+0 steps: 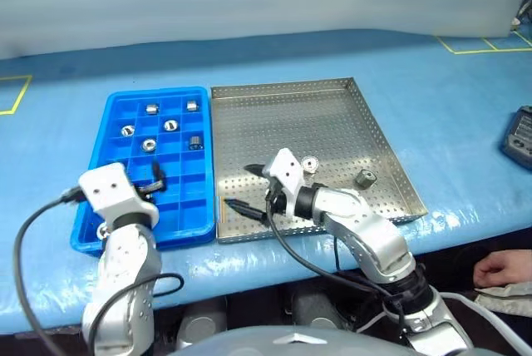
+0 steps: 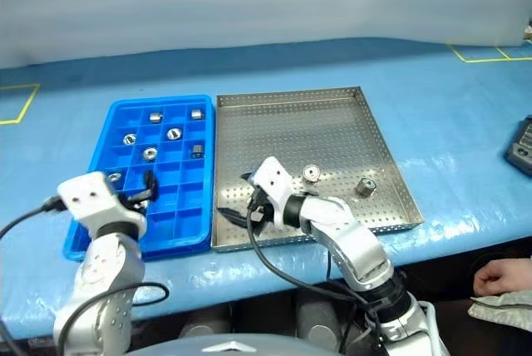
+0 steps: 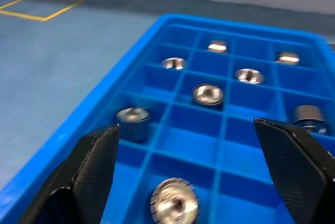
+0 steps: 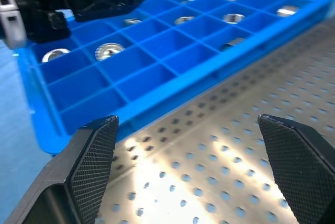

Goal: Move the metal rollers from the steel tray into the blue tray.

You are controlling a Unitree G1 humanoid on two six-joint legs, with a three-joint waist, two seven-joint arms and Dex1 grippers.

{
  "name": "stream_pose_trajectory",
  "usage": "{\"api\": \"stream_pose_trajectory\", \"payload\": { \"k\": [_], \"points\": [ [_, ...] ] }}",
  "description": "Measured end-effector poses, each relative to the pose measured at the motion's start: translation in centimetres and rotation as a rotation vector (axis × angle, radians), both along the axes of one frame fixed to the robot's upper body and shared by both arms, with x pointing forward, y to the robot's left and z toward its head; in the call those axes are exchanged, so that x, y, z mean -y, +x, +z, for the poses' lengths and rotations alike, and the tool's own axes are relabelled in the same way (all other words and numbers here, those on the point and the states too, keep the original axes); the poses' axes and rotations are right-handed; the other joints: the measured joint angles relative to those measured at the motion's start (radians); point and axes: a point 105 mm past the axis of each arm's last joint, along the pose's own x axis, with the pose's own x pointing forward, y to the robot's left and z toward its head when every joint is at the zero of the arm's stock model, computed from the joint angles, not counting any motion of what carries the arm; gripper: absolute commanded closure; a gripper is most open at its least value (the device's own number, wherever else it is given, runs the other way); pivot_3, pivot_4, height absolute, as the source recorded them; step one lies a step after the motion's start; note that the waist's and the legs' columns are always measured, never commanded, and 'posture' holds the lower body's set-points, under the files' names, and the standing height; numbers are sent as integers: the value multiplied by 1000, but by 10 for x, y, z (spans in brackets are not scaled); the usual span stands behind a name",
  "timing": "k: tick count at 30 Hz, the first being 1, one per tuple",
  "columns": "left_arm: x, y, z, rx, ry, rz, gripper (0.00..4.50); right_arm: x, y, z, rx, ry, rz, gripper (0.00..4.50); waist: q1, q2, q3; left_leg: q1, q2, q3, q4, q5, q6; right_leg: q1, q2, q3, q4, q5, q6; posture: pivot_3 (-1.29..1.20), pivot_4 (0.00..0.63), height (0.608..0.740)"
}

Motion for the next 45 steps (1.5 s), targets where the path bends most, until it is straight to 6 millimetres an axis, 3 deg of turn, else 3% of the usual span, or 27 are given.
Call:
{"api": "stream_pose_trajectory", "payload": {
  "k": [3,7,12,18,29,45],
  "points": [
    [19,19,2,41,57,-164,54,15,13,-1,24,-23,-149,0,-25,0,0,0,0,0,-1,0,0,-1,0,0,0,0,0,-102,150,740],
    [44,26,0,65,68,-364,54,23,24,-1,20,-22,-297,0,-55,0,0,-1,1,1,-1,0,0,-3,1,2,1,0,0,-138,150,740],
    [77,21,0,74,92,-652,54,37,40,-2,-13,-15,-490,0,-76,1,0,-2,1,4,-1,0,0,-4,1,5,1,0,0,-149,150,740],
    [102,7,-12,25,60,-857,54,48,58,-20,-100,-60,-640,0,-102,1,0,-2,1,5,-1,0,0,-6,2,6,2,1,1,-123,150,740],
    [123,-25,-30,-89,35,-1093,54,44,69,-40,-199,-124,-667,0,-101,2,1,-3,2,5,-2,0,1,-7,2,6,2,1,1,-82,150,740],
    [125,-30,-33,-103,21,-1092,54,46,69,-46,-228,-147,-677,0,-92,3,1,-3,2,5,-2,0,1,-7,2,6,2,0,1,-72,150,740]
  ]
}}
